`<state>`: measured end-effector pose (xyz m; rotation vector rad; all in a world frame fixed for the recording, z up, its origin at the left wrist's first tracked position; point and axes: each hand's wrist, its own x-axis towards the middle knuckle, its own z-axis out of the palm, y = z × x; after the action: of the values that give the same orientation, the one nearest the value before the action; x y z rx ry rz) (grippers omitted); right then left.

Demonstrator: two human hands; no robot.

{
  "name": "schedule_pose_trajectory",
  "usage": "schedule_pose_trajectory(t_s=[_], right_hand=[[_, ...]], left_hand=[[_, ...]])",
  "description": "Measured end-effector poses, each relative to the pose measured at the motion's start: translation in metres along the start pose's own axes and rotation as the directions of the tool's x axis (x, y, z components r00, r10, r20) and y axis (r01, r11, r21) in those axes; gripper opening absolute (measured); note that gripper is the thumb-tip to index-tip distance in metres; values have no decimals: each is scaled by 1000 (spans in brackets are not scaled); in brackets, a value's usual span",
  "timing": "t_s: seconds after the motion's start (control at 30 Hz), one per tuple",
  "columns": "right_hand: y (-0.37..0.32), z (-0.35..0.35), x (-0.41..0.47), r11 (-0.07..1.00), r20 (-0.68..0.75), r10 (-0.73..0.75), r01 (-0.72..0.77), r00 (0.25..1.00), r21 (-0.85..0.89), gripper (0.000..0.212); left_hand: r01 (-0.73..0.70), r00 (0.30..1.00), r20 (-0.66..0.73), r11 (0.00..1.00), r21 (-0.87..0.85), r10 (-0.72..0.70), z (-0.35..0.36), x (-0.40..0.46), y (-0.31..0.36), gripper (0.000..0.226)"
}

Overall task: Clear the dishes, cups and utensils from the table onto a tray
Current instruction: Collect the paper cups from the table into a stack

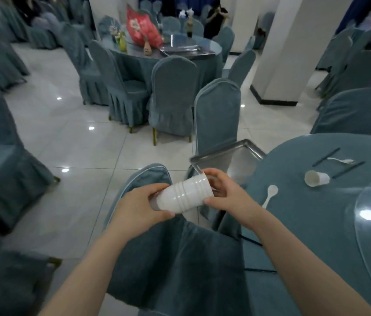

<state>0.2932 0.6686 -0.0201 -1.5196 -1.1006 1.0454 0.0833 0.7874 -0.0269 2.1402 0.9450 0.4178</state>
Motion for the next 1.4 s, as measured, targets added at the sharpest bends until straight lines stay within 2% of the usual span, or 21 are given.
schedule_pose_trajectory(t_s=[0.1, 0.23, 0.33, 0.47, 0.67, 0.8, 0.9, 1.1, 1.4], right_hand=[[-15, 20, 26, 1000, 61, -4, 4, 998, 5, 60], [-33, 53, 61, 1000, 70, -25, 26, 997, -14, 62], [-44, 80, 92, 998, -10, -28, 27, 1000, -59, 69], [-50, 125, 142, 999, -118, -30, 32, 993, 13, 52], [-58, 198, 224, 998, -159, -17, 27, 987, 62, 45], [-60, 225, 258, 997, -164, 10, 2, 986, 71, 44], [-60, 230, 285, 996, -201, 25, -6, 979, 94, 38], [-61, 214, 348, 995, -281, 56, -32, 958, 89, 32], [-50, 122, 462, 995, -390, 87, -65, 917, 69, 30]], left_hand=[[20, 999, -40, 999, 26, -19, -30, 6, -19, 65], [6, 1000, -23, 995, -103, -8, -70, 21, -50, 62], [-17, 1000, -20, 988, -152, 14, -105, 35, -81, 57], [-7, 999, -36, 982, -187, 0, -163, 56, -136, 56], [33, 995, -79, 964, -263, -56, -247, 92, -213, 47], [96, 984, -109, 940, -326, -138, -278, 111, -255, 48], [141, 971, -128, 913, -384, -203, -287, 132, -277, 53], [138, 979, -79, 897, -420, -188, -297, 201, -295, 59], [104, 990, -44, 894, -435, -137, -304, 373, -295, 60]])
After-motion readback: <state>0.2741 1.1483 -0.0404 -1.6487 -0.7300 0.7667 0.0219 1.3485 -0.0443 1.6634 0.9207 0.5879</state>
